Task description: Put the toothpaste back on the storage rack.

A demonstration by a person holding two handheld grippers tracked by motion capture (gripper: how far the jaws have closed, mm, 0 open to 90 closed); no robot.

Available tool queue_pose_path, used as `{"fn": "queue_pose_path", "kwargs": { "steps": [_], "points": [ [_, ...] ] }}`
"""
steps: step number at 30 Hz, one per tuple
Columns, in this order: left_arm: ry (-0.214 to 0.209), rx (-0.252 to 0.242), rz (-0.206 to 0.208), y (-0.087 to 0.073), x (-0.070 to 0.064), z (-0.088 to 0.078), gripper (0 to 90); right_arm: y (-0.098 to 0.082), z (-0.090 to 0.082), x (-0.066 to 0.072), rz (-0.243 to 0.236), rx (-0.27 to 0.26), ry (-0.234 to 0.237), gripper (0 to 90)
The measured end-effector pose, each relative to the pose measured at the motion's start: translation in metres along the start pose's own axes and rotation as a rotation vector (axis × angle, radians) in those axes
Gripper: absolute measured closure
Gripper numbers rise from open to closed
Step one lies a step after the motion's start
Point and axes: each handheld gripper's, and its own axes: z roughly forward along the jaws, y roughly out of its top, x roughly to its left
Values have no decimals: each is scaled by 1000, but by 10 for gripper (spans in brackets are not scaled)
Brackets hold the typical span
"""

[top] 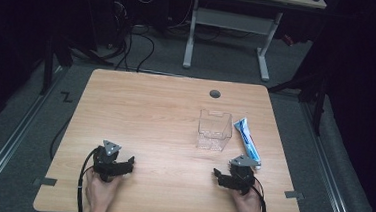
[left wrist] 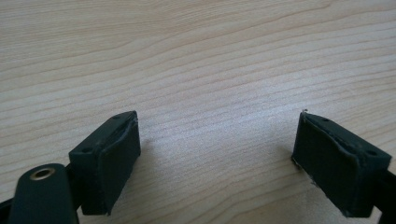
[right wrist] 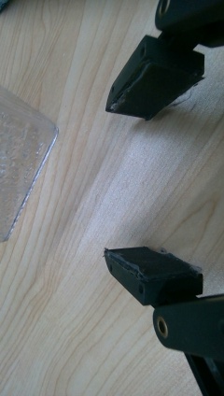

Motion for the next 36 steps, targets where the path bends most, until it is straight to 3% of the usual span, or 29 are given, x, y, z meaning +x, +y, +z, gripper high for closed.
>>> {"fn": "queue_pose_path", "kwargs": {
  "steps": [5, 13, 19, 21, 23, 25, 30, 36],
  "points": [
    [1, -2, -1, 0, 0, 0, 151, 0, 0, 1, 26, 8, -26, 208],
    [3, -2, -2, 0, 0, 0, 151, -1, -1, 1, 28, 9, -25, 212],
    [4, -1, -4, 0, 0, 0, 151, -1, -3, 2, 24, 5, -22, 304],
    [7, -1, -5, 0, 0, 0, 152, 0, -6, 1, 46, 15, -8, 321],
    [7, -1, -5, 0, 0, 0, 152, 1, -13, -2, 50, -14, 4, 357],
    [8, -2, -6, 0, 0, 0, 153, -2, -20, -4, 44, -37, 14, 376],
    [9, 0, -7, 0, 0, 0, 153, -5, -27, -1, 11, -33, 4, 400],
    [9, 0, -7, 0, 0, 0, 152, -11, -32, -15, 69, -62, 20, 405]
  ]
}}
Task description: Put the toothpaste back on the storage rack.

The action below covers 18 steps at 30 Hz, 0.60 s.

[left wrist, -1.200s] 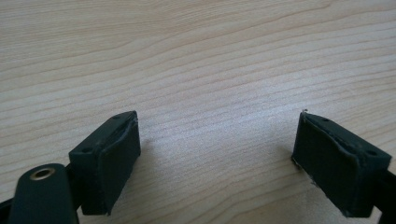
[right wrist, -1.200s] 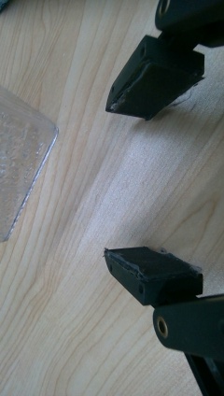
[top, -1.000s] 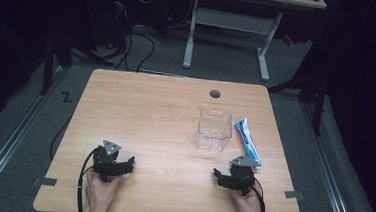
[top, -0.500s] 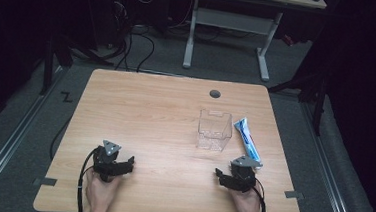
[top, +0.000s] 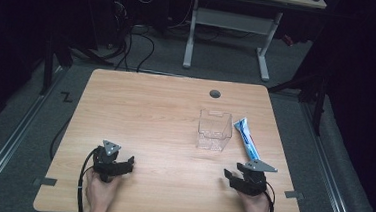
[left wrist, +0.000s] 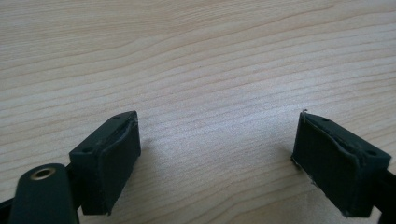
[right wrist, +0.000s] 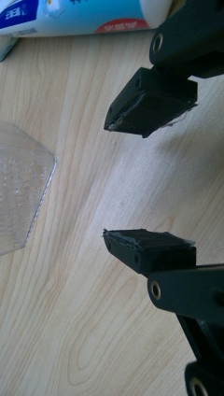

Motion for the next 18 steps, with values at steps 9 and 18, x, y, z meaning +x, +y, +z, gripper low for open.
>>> {"fn": "queue_pose_path", "kwargs": {
  "steps": [9, 18],
  "points": [
    [0, 0, 0, 0, 0, 0, 153, -3, -8, -11, 36, -10, 5, 419],
    [0, 0, 0, 0, 0, 0, 152, 1, -16, -18, 43, -22, 4, 440]
  ]
}}
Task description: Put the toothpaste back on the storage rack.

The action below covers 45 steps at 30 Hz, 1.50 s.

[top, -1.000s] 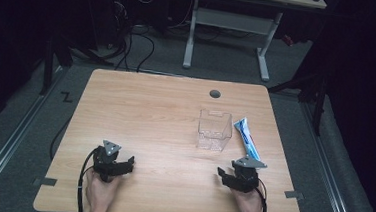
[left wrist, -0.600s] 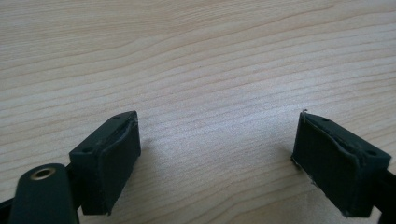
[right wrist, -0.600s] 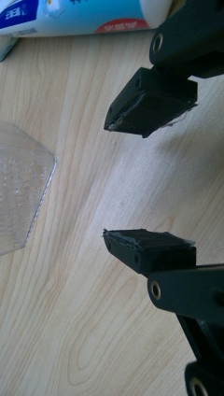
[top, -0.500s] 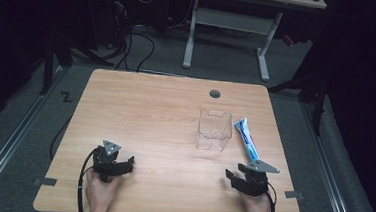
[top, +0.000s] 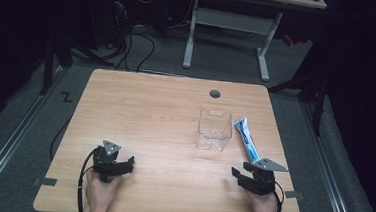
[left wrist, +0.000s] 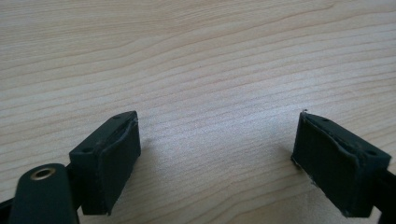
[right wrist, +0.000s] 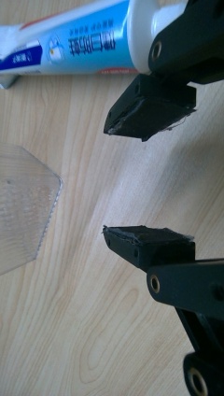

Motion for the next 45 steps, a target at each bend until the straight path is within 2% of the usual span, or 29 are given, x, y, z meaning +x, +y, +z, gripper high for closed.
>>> {"fn": "queue_pose_path", "kwargs": {
  "steps": [11, 12, 16, 19, 26, 33, 37, 45],
  "points": [
    [1, -1, 0, 0, 0, 0, 153, 8, -10, -18, 27, -37, -7, 480],
    [0, 0, 0, 0, 0, 0, 153, 10, -11, -20, 27, -62, -22, 487],
    [1, -2, 0, 0, 0, 0, 152, 12, -12, -24, 34, -97, -51, 492],
    [1, -2, -1, 0, 0, 0, 153, 16, -10, -29, 36, -84, -70, 488],
    [3, -2, -2, 0, 0, 0, 152, 32, -2, -45, 35, -41, -145, 465],
    [3, -2, -2, 0, 0, 0, 153, 48, 4, -51, 0, 10, -169, 495],
    [3, -2, -2, 0, 0, 0, 153, 54, 7, -52, -4, 15, -170, 504],
    [3, -2, -2, 0, -1, 0, 153, 68, 22, -54, -19, 66, -174, 508]
  ]
}}
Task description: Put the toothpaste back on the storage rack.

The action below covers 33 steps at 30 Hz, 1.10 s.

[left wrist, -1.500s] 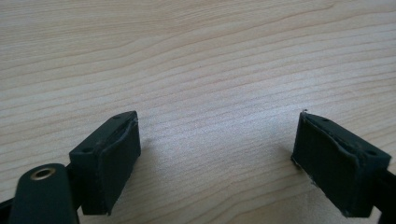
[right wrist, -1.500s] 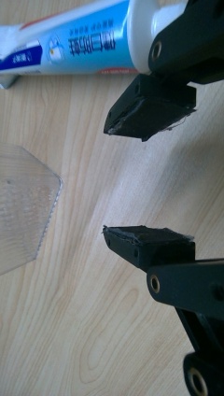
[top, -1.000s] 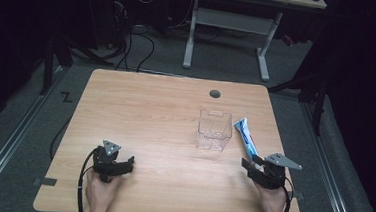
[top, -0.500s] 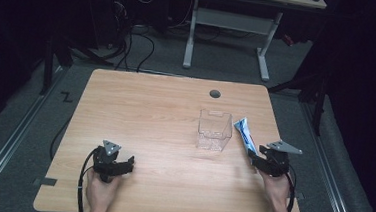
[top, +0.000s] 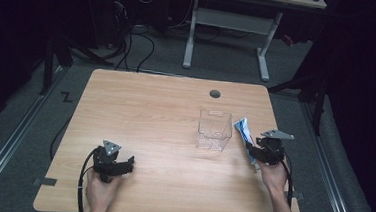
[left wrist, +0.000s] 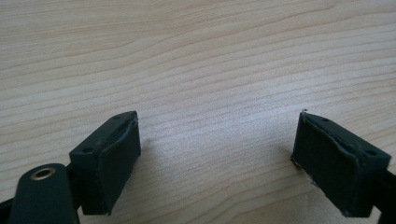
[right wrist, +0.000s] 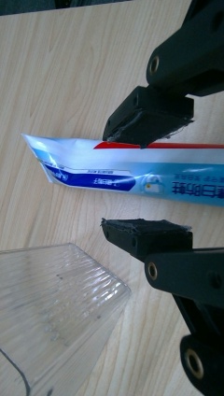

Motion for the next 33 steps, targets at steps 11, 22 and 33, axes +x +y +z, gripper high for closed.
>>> {"fn": "queue_pose_path", "kwargs": {
  "steps": [11, 22, 33],
  "points": [
    [0, -1, 1, 0, 0, 0, 155, 23, 32, 3, -19, 95, -29, 495],
    [0, -1, 1, 0, 0, 0, 157, 34, 57, 3, -21, 169, -82, 479],
    [0, -1, 1, 0, 0, 0, 157, 39, 77, 0, -21, 236, -139, 486]
  ]
}}
